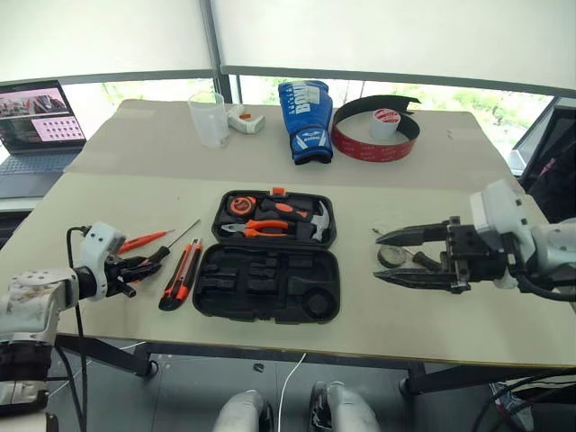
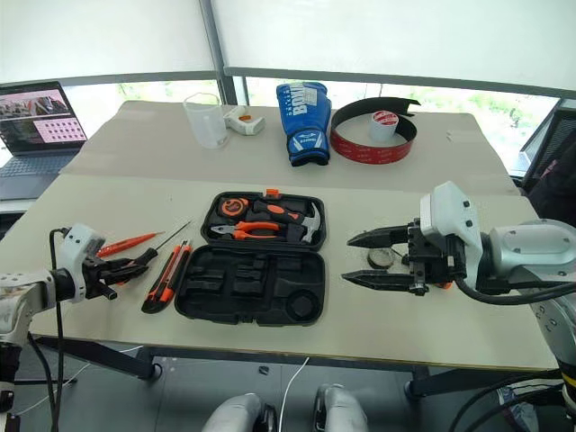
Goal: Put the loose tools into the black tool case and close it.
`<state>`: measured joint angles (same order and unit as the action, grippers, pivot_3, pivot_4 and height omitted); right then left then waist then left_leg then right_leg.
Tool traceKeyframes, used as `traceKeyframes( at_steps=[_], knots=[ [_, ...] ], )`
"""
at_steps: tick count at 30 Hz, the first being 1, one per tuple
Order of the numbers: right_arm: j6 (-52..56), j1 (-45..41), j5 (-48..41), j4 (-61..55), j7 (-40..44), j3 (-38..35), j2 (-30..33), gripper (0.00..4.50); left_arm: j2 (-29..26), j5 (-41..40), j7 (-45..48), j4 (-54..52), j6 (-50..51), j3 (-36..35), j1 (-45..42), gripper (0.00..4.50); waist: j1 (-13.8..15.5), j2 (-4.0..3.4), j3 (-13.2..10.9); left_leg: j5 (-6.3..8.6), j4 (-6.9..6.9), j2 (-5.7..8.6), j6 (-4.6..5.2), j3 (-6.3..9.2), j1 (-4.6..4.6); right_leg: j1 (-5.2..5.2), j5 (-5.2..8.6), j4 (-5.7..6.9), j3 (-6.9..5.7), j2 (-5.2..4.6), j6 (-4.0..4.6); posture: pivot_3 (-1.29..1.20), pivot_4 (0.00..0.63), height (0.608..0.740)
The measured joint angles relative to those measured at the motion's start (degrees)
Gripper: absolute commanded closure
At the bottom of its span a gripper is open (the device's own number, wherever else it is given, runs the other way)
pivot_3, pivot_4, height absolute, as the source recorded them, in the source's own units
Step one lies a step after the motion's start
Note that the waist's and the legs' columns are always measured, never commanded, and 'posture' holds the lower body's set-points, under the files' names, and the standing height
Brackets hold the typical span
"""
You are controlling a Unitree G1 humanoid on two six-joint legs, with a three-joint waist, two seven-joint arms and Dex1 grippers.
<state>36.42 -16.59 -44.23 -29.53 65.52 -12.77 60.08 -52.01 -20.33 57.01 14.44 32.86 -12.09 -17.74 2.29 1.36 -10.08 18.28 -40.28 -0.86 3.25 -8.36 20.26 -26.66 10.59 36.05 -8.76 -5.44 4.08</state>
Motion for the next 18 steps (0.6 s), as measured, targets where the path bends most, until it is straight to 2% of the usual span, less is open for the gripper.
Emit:
traceKeyframes(
  at_steps=[4, 7, 10, 13, 15, 18],
  knots=[
    [0.3, 2.4, 0.1, -0.3, 0.4, -0.8, 0.3, 1.2, -3.8, -3.6, 6.8, -5.9, -1.1, -1.3, -3.6, 3.61, -0.1, 0.07, 0.0, 0.01, -0.03, 0.02, -0.01, -0.01, 0.0, 0.03, 0.0, -0.04, 0.03, -0.01, 0.0, 0.0, 0.15, 0.727],
    [0.3, 4.0, 0.2, -0.2, 0.4, -1.5, 0.3, 1.2, -4.7, -4.8, 11.1, -8.1, -2.0, 0.2, -10.2, 3.61, 0.1, 0.07, 0.0, 0.01, -0.05, 0.03, -0.01, -0.01, -0.04, 0.13, 0.0, -0.04, 0.02, 0.0, 0.0, 0.0, 0.15, 0.727],
    [0.2, 4.7, 0.7, -0.1, 0.0, -1.4, 0.1, 1.2, -3.6, -3.9, 16.5, -7.8, -5.1, 6.2, -17.4, 3.61, 0.1, 0.06, 0.0, -0.01, -0.09, 0.03, 0.02, -0.01, -0.07, 0.21, 0.0, -0.02, 0.0, 0.05, -0.01, 0.0, 0.15, 0.727],
    [-0.1, 4.4, 2.0, 0.0, -1.4, -1.0, -0.5, 1.2, -0.9, 0.3, 22.3, -6.1, -10.4, 15.1, -21.7, 3.61, 0.0, 0.07, 0.0, -0.11, -0.13, 0.03, 0.2, -0.03, -0.07, 0.23, 0.0, -0.02, 0.01, 0.12, -0.01, 0.0, 0.15, 0.727],
    [-0.4, 3.7, 3.1, 0.0, -2.8, -0.2, -1.3, 1.2, 2.1, 4.1, 26.1, -1.8, -15.3, 21.4, -23.9, 3.61, -0.3, 0.08, 0.0, -0.14, -0.15, 0.01, 0.24, -0.05, -0.06, 0.22, 0.0, -0.01, 0.04, 0.18, -0.01, 0.0, 0.15, 0.727],
    [-0.4, 3.2, 3.7, 0.0, -4.1, 0.7, -2.1, 1.2, 4.6, 8.9, 29.0, 5.5, -22.4, 26.0, -26.3, 3.61, -1.0, 0.1, 0.0, -0.19, -0.16, -0.03, 0.29, -0.04, -0.05, 0.18, 0.01, 0.01, 0.03, 0.21, 0.0, 0.0, 0.15, 0.727]
  ],
)
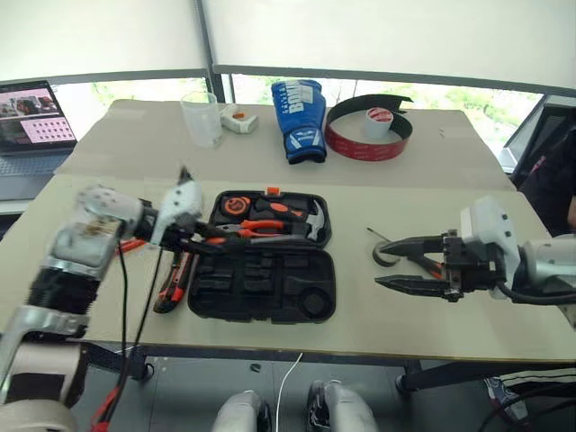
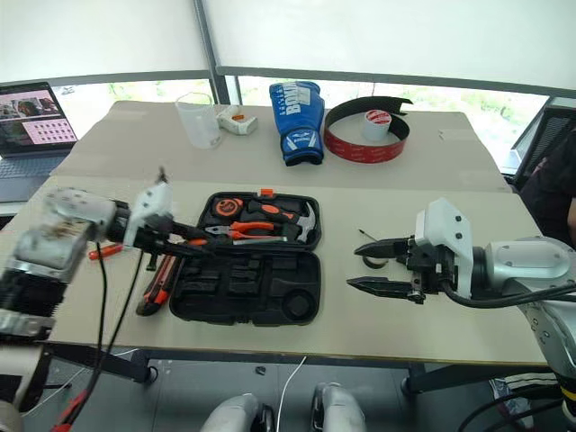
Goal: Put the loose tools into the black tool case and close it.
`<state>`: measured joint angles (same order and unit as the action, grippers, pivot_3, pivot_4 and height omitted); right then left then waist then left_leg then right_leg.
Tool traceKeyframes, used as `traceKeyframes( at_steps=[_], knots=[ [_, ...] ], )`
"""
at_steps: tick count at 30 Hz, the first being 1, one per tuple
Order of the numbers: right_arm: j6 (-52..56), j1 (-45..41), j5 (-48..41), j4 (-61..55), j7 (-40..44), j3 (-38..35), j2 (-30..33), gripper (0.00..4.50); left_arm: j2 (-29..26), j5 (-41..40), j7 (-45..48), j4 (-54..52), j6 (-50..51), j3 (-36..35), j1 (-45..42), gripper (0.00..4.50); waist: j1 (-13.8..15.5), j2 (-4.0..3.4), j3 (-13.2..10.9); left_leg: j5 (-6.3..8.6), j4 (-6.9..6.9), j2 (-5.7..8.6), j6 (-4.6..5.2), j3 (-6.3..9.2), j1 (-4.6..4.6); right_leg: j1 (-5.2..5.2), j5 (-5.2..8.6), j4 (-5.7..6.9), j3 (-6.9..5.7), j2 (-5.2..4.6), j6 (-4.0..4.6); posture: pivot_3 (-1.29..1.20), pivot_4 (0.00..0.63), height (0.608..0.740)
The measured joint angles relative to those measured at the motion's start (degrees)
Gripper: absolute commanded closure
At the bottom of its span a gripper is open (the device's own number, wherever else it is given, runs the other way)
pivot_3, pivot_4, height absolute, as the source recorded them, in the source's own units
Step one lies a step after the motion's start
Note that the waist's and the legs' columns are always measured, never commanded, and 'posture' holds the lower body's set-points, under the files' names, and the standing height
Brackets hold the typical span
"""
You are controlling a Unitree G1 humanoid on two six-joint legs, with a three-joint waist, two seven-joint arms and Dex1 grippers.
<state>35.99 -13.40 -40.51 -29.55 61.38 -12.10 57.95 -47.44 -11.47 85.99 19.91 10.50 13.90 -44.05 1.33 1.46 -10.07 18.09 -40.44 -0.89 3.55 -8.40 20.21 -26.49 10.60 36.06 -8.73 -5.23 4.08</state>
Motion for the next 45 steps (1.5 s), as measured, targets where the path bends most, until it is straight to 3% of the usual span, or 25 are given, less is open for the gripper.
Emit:
traceKeyframes(
  at_steps=[7, 16, 17, 19, 24, 27, 30, 40, 45],
  knots=[
    [0.0, 0.3, 0.5, -2.7, -3.0, 0.6, -1.5, 1.2, 3.9, 6.9, 1.9, 14.7, -10.5, 2.8, -6.6, 3.61, 0.0, 0.0, 0.0, 0.12, -0.39, -0.01, 0.24, 0.06, 0.11, 0.03, 0.0, 0.04, -0.01, -0.03, -0.01, 0.0, 0.15, 0.727],
    [0.0, 1.5, 0.8, -3.6, -5.0, 0.5, -2.1, 1.2, 7.2, 9.1, 3.0, 19.5, -14.1, 2.8, -6.9, 3.61, 0.0, 0.01, 0.0, 0.24, -0.57, 0.01, 0.45, 0.05, 0.24, 0.03, -0.03, 0.0, -0.02, -0.08, -0.06, 0.0, 0.15, 0.727],
    [0.0, 1.5, 0.9, -3.6, -5.2, 0.5, -2.1, 1.2, 7.6, 9.2, 2.7, 19.9, -14.1, 2.8, -7.0, 2.61, 0.0, 0.01, 0.0, 0.24, -0.57, 0.01, 0.44, 0.05, 0.24, 0.03, -0.03, 0.0, -0.03, -0.08, -0.06, 0.0, 0.15, 0.727],
    [0.0, 1.7, 0.9, -3.7, -5.2, 0.4, -2.1, 1.2, 8.5, 9.9, 2.2, 21.2, -14.1, 2.9, -7.7, 2.07, 0.1, 0.01, 0.0, 0.24, -0.59, 0.01, 0.45, 0.05, 0.23, 0.04, -0.04, 0.02, -0.03, -0.08, -0.07, 0.0, 0.15, 0.727],
    [0.0, 2.7, 0.9, -4.0, -5.2, 0.3, -2.1, 1.2, 8.9, 10.7, 2.3, 22.1, -13.8, 2.8, -8.1, 0.22, 0.2, 0.01, 0.0, 0.24, -0.61, 0.01, 0.46, 0.06, 0.21, 0.07, -0.08, 0.03, -0.02, -0.08, -0.14, 0.0, 0.15, 0.727],
    [0.0, 3.2, 0.8, -4.4, -5.2, 0.0, -2.1, 1.2, 9.1, 9.2, 2.8, 20.1, -10.7, 1.6, -8.2, 0.06, 0.3, 0.02, 0.0, 0.24, -0.63, 0.01, 0.46, 0.1, 0.24, 0.07, -0.08, 0.02, -0.04, -0.09, -0.15, 0.0, 0.15, 0.727],
    [0.0, 3.5, 0.9, -4.7, -5.2, 0.0, -2.1, 1.2, 9.7, 7.7, 2.3, 18.0, -7.8, 0.0, -9.6, 0.87, 0.3, 0.02, 0.0, 0.26, -0.64, 0.01, 0.49, 0.1, 0.26, 0.07, -0.08, 0.0, -0.03, -0.08, -0.15, 0.0, 0.15, 0.727],
    [0.0, 2.9, 0.9, -4.7, -5.2, 0.0, -2.8, 1.2, 11.9, 10.0, -0.4, 21.2, -11.6, 0.0, -10.4, 4.46, 0.0, 0.03, 0.0, 0.25, -0.66, 0.01, 0.49, 0.08, 0.21, 0.08, -0.08, 0.03, -0.01, -0.07, -0.15, 0.0, 0.15, 0.727],
    [0.0, 2.9, 0.9, -4.7, -5.5, 0.0, -3.3, 1.2, 13.4, 14.3, -4.9, 24.2, -16.5, 1.6, -10.4, 4.46, 0.1, 0.04, 0.0, 0.26, -0.66, 0.02, 0.5, 0.08, 0.2, 0.12, -0.09, 0.0, -0.01, -0.08, -0.15, 0.0, 0.15, 0.727]
  ],
)
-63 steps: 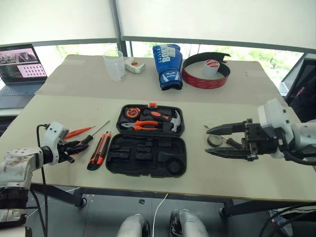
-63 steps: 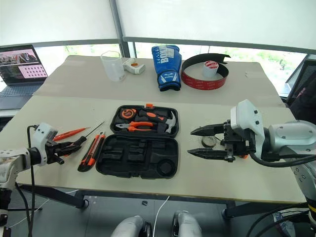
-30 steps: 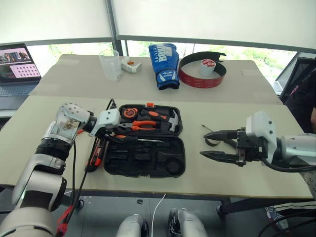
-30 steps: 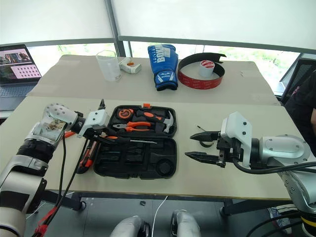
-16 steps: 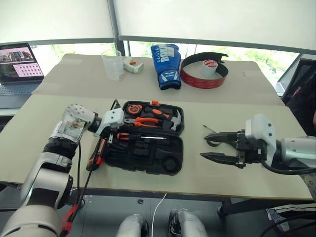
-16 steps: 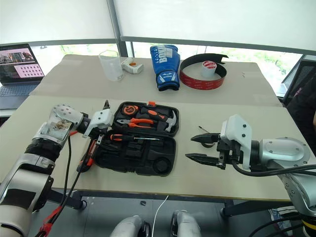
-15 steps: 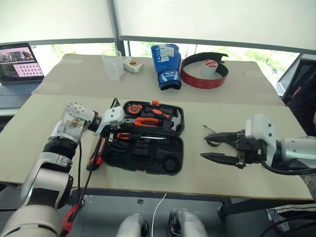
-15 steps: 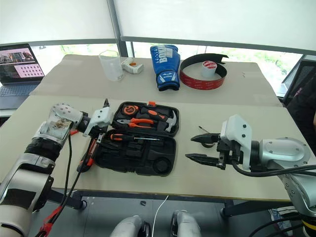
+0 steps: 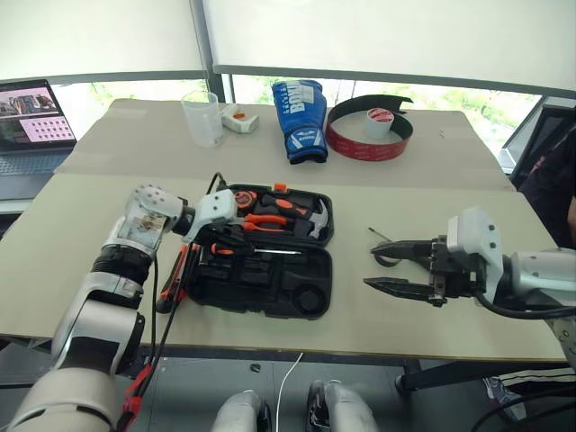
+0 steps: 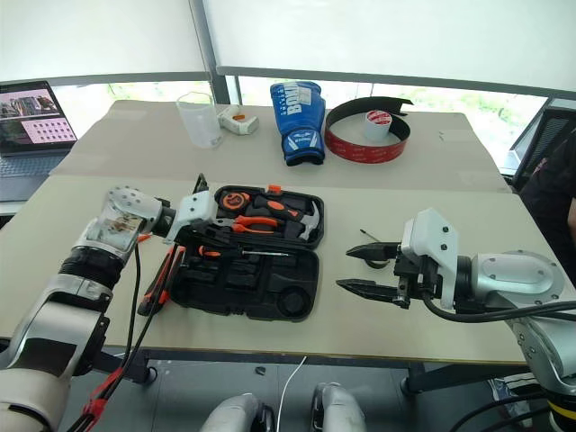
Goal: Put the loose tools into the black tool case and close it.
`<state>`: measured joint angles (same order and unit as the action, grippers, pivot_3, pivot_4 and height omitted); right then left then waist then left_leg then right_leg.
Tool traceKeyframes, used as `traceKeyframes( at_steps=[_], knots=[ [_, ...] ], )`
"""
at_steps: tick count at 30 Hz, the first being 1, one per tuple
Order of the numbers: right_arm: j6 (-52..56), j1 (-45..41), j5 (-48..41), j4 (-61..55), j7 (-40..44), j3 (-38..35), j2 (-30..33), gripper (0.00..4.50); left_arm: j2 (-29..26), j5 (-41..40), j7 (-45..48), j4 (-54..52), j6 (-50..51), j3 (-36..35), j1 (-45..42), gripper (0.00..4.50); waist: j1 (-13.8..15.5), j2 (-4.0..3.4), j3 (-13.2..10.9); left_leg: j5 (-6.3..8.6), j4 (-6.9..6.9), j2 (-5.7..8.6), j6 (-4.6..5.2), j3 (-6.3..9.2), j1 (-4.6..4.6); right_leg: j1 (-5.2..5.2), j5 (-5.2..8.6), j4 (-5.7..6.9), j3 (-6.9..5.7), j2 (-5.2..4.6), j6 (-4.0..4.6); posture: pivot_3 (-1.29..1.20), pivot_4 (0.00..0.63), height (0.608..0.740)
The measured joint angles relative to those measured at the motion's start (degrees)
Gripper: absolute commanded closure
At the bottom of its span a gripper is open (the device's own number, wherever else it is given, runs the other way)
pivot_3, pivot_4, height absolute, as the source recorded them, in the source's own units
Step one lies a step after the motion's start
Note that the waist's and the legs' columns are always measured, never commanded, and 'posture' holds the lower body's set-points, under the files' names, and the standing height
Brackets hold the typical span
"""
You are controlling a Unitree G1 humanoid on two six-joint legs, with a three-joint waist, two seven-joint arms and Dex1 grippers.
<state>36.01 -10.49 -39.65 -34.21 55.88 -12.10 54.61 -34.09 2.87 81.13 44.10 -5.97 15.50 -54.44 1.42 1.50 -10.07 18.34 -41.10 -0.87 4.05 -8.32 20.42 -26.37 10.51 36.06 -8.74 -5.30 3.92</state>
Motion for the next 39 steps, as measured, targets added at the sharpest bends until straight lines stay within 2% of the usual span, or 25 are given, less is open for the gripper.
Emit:
traceKeyframes(
  at_steps=[7, 13, 22, 28, 39],
  knots=[
    [0.2, 0.4, 0.0, 0.1, -1.5, -0.1, -0.4, 1.2, 0.8, 2.7, -3.6, 1.6, -7.8, 1.3, 0.7, 4.46, 0.1, -0.04, 0.3, 0.02, 0.03, 0.0, 0.02, 0.0, -0.2, 0.15, 0.0, 0.01, 0.02, -0.04, 0.0, 0.0, 0.15, 0.727],
    [0.2, 1.3, 0.0, 0.1, -2.4, -0.6, -0.7, 1.2, 2.3, 3.1, -4.5, 4.8, -9.2, 1.4, -0.7, 4.46, 0.8, -0.02, 0.5, 0.11, 0.0, 0.0, 0.16, 0.0, -0.19, 0.17, -0.03, 0.0, 0.0, -0.07, -0.05, 0.0, 0.15, 0.727],
    [0.2, 2.3, 0.0, 0.5, -2.8, -1.0, -0.7, 1.2, 3.1, -1.0, 0.2, 6.3, -3.0, -2.0, -1.9, 4.46, 0.7, 0.04, 0.5, 0.11, 0.0, 0.0, 0.17, -0.01, -0.06, 0.08, -0.03, -0.05, -0.02, -0.03, -0.06, 0.0, 0.15, 0.727],
    [0.2, 2.2, 0.1, 1.0, -2.9, -0.9, -0.7, 1.2, 2.7, -3.5, 4.1, 2.8, 1.3, -3.5, -2.9, 4.46, 0.7, 0.07, 0.5, 0.11, -0.03, 0.01, 0.17, -0.03, -0.04, 0.08, -0.03, -0.09, -0.01, -0.03, -0.06, 0.0, 0.15, 0.727],
    [0.2, 2.2, 0.1, 0.9, -3.5, -0.9, -0.7, 1.2, 2.6, 2.4, -0.2, 3.8, -9.2, 0.6, -0.5, 4.46, 0.7, 0.05, 0.5, 0.11, -0.02, 0.0, 0.18, -0.03, -0.13, 0.13, -0.03, -0.07, 0.03, -0.04, -0.06, 0.0, 0.15, 0.727]
  ],
)
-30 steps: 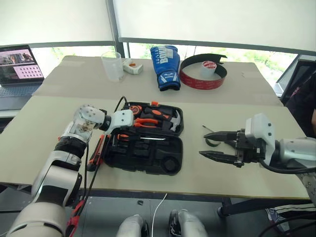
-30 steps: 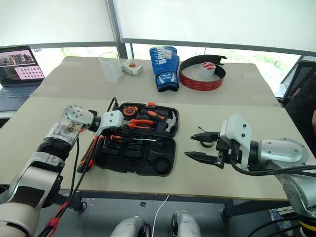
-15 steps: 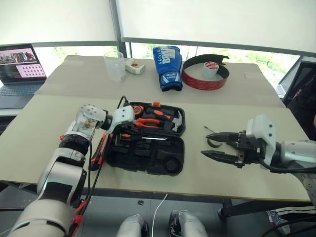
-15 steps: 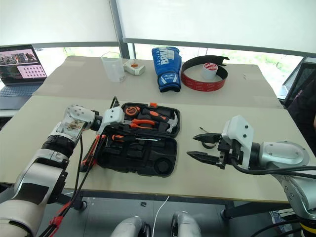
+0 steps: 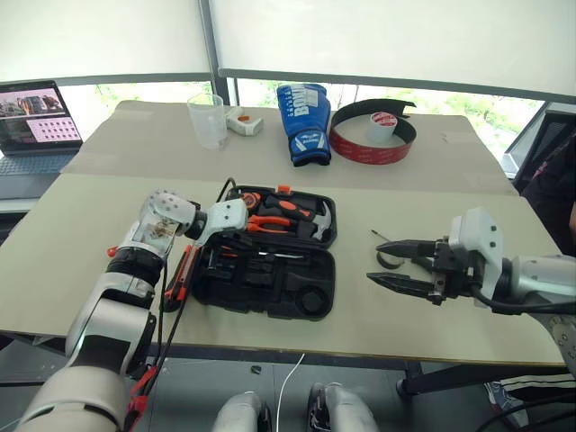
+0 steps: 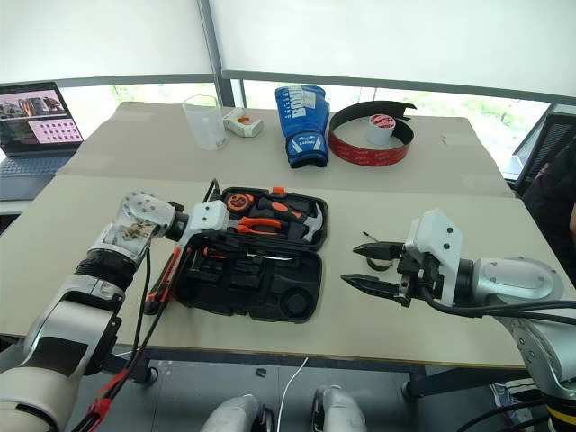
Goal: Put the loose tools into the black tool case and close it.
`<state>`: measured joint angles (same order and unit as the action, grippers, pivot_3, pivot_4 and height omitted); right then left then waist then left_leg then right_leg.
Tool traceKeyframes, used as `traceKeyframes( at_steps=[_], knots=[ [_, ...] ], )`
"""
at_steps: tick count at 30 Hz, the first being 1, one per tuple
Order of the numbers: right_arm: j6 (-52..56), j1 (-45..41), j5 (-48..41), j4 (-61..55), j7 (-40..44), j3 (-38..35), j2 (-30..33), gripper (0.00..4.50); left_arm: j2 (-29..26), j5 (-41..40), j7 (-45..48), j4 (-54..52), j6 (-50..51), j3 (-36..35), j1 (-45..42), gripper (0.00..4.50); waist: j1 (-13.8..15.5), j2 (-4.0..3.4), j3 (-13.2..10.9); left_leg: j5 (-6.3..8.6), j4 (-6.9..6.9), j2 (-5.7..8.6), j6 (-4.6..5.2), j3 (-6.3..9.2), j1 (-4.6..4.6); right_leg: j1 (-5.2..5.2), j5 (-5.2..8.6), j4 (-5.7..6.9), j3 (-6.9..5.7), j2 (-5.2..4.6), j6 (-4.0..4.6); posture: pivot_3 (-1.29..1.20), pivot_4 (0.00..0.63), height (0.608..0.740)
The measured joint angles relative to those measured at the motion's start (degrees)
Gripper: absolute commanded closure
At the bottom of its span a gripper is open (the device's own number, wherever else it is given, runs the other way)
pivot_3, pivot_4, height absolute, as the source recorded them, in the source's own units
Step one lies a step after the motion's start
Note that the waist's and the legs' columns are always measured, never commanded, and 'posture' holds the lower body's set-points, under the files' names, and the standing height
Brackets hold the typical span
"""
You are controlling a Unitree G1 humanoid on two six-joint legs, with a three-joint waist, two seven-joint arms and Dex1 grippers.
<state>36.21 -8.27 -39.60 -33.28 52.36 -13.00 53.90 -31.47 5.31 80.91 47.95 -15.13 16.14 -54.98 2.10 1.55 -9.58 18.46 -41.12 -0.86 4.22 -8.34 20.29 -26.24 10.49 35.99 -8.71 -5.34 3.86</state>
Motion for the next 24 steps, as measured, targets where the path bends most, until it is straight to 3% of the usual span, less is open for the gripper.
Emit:
traceKeyframes(
  at_steps=[5, 8, 11, 18, 19, 24],
  knots=[
    [0.0, 0.1, 0.0, -0.1, -0.3, 0.0, 0.0, 1.2, 0.5, 1.2, -2.5, 2.5, -3.3, 0.7, -0.9, 4.46, 0.0, -0.01, 0.1, 0.01, 0.0, 0.0, 0.01, 0.01, -0.06, 0.05, -0.02, 0.04, 0.0, -0.02, -0.03, 0.0, 0.15, 0.727],
    [0.2, 1.8, 0.0, -0.5, -1.3, -1.0, 0.0, 1.2, 0.8, -1.3, -0.7, 2.6, 2.5, -1.4, -1.0, 3.81, -0.1, 0.01, 0.1, 0.01, 0.01, -0.01, 0.02, 0.0, 0.03, -0.03, -0.02, 0.05, -0.01, 0.0, -0.05, 0.0, 0.15, 0.727],
    [1.2, 4.3, 0.0, -0.3, -2.1, -3.7, 0.0, 1.2, -0.6, -6.8, 5.0, -1.2, 12.0, -4.3, -0.3, 2.71, -0.3, 0.05, 0.0, 0.0, 0.01, -0.01, 0.0, 0.01, 0.18, -0.15, -0.02, 0.03, -0.04, 0.03, -0.04, 0.0, 0.15, 0.727],
    [-0.2, 10.0, 4.9, 10.2, 0.0, -8.3, 2.5, 1.2, -8.8, -24.6, 8.8, -31.9, 41.9, -12.6, 6.3, 0.24, -1.0, 0.05, 0.0, 0.02, -0.14, 0.03, 0.04, 0.01, 0.16, -0.03, -0.01, -0.03, 0.03, 0.02, -0.08, 0.0, 0.15, 0.727],
    [-1.1, 9.8, 6.1, 12.8, 0.3, -8.3, 3.0, 1.2, -9.7, -26.6, 9.0, -35.8, 45.5, -12.8, 7.1, 0.01, -1.1, 0.05, 0.0, 0.02, -0.16, 0.03, 0.04, 0.01, 0.15, -0.01, 0.02, -0.02, 0.04, 0.01, -0.12, 0.0, 0.15, 0.727],
    [-8.4, 3.3, 14.7, 27.3, 3.0, -2.3, 5.2, 1.2, -11.4, -32.5, 8.3, -47.6, 53.8, -12.5, 10.9, 0.0, -1.4, 0.03, 0.0, 0.0, -0.07, 0.02, -0.03, 0.01, -0.01, 0.02, 0.01, 0.08, 0.12, 0.02, -0.16, 0.0, 0.15, 0.727]
  ],
)
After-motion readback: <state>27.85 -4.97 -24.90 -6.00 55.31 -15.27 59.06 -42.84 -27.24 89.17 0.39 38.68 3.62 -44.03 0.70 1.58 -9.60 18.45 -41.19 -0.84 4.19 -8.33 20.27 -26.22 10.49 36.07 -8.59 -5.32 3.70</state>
